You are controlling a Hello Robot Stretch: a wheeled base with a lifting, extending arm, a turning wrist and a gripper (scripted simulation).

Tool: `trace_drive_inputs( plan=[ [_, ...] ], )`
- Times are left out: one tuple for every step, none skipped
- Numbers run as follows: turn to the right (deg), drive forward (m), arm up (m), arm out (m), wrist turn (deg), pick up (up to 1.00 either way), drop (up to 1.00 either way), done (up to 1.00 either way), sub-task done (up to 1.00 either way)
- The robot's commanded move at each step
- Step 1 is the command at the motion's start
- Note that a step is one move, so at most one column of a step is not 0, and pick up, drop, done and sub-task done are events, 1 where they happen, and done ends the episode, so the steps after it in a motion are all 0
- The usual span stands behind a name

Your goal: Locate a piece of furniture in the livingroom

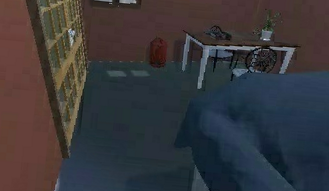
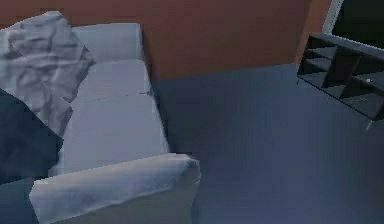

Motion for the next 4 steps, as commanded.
trace_drive_inputs(
  plan=[
    [-15.0,0.00,0.00,0.00,0.0,0.00,0.00,0.00,0.00],
    [0.0,1.00,0.00,0.00,0.0,0.00,0.00,0.00,0.00],
    [-6.0,0.00,0.00,0.00,0.0,0.00,0.00,0.00,0.00],
    [0.0,0.10,0.00,0.00,0.0,0.00,0.00,0.00,0.00]
  ],
)
